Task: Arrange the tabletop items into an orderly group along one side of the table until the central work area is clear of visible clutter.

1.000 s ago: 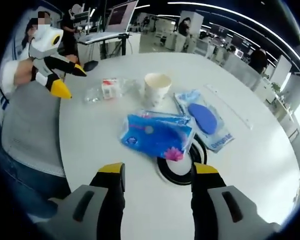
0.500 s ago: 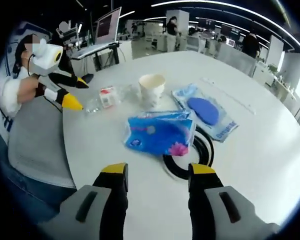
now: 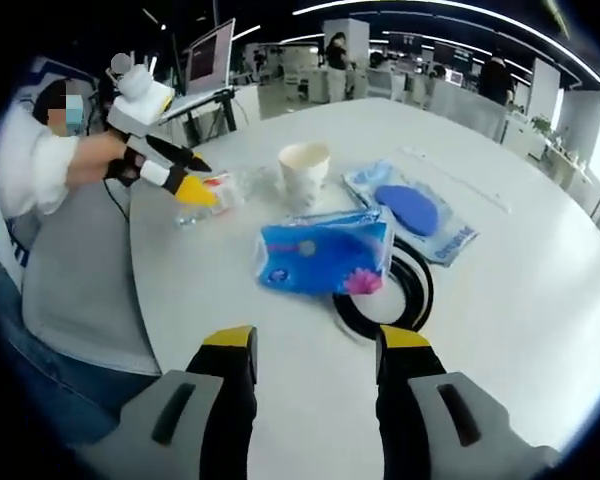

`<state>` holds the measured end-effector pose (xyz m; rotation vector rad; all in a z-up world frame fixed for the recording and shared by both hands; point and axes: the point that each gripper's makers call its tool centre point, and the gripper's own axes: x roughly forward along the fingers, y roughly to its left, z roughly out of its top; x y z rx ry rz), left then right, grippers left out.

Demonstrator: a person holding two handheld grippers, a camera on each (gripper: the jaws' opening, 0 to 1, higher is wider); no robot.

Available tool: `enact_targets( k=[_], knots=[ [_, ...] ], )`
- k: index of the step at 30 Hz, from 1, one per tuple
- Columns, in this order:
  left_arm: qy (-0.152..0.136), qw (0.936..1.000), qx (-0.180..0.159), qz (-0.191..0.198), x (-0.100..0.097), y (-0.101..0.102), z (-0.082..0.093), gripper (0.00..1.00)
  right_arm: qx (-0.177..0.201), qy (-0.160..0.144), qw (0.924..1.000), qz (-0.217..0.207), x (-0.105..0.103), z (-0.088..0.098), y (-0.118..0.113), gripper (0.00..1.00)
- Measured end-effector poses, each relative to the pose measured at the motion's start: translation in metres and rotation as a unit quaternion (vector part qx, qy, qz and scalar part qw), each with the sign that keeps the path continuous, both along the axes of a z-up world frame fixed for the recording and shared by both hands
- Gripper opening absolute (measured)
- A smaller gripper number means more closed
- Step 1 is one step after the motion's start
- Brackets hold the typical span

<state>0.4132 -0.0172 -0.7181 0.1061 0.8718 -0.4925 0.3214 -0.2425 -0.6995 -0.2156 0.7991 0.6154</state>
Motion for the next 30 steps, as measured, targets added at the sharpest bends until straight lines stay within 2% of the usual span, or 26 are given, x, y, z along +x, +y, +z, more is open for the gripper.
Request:
enact_targets(
  k=[10, 14, 28, 30],
  knots=[
    [0.035, 0.9994, 0.006, 0.0, 0.004, -0.006, -0.017, 0.72, 0.011, 0.01, 0.9997, -0.017, -0.006, -0.004, -0.005, 0.45],
    [0.042, 0.9991, 0.013, 0.002, 0.004, -0.005, -0.024, 0.72, 0.022, 0.002, 0.9995, -0.022, -0.004, 0.001, -0.005, 0.43],
    [0.056, 0.9971, 0.047, 0.022, 0.003, 0.004, -0.042, 0.67, 0.058, 0.019, 0.9976, -0.033, -0.009, -0.002, -0.001, 0.4],
    [0.062, 0.9964, 0.052, 0.023, 0.002, 0.005, -0.044, 0.64, 0.063, 0.02, 0.9972, -0.037, -0.009, -0.001, -0.002, 0.39]
  ],
)
